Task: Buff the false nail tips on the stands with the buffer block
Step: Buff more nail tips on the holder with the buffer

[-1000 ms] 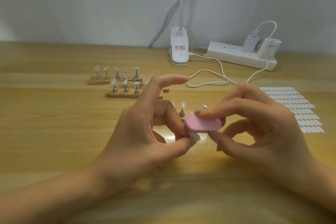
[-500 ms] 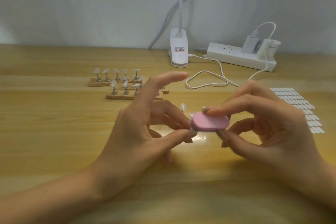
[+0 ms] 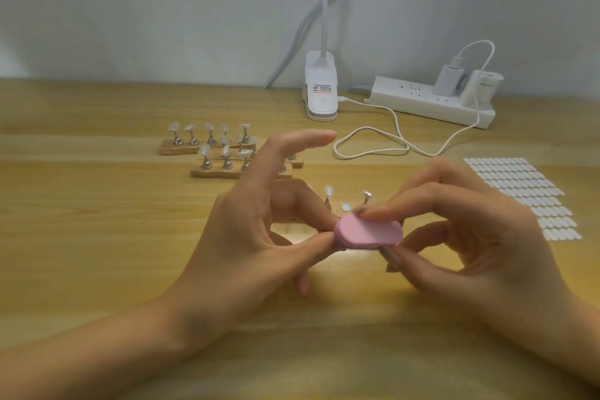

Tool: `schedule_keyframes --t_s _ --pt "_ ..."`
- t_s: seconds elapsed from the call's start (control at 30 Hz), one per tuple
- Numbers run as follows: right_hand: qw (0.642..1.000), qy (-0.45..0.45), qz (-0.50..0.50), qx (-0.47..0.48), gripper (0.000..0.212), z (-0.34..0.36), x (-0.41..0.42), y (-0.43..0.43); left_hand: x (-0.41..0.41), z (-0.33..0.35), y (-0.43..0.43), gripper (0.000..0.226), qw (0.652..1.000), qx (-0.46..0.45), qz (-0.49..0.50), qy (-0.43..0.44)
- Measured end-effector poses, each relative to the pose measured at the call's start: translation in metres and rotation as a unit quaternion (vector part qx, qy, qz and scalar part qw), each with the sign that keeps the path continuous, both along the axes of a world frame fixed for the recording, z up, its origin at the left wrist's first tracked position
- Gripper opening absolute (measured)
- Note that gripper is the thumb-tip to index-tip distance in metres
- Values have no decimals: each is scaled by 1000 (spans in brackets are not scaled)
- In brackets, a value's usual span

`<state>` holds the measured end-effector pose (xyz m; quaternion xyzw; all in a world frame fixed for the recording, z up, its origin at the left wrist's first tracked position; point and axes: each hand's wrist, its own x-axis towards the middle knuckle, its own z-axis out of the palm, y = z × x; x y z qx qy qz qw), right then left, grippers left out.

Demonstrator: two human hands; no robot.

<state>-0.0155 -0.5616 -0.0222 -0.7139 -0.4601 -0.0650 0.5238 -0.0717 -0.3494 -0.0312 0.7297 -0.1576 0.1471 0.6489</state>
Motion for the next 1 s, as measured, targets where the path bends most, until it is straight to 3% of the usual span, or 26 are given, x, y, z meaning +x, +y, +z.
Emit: schedule_keyframes --t_s 0.3,0.4,0.53,0.67,0.8,0.87,1.0 --pt "999 -35 12 -23 29 -1 -2 4 -3 4 -3 66 996 76 45 -34" --pt "999 -9 -39 -2 34 1 4 -1 -4 3 -2 65 995 75 58 -33" --pt "1000 -4 -12 5 30 -2 3 -1 -4 2 -4 64 994 92 50 -40" --pt "998 35 -58 19 27 0 24 -13 -4 7 -2 64 999 31 6 -19" --pt "987 80 -138 34 26 -3 48 -23 4 30 5 65 999 -7 12 -51" --pt "983 111 -139 33 29 -8 52 -24 8 43 9 61 996 31 23 -75" --pt "980 144 -131 32 32 -10 54 -25 26 58 6 55 965 234 25 -115"
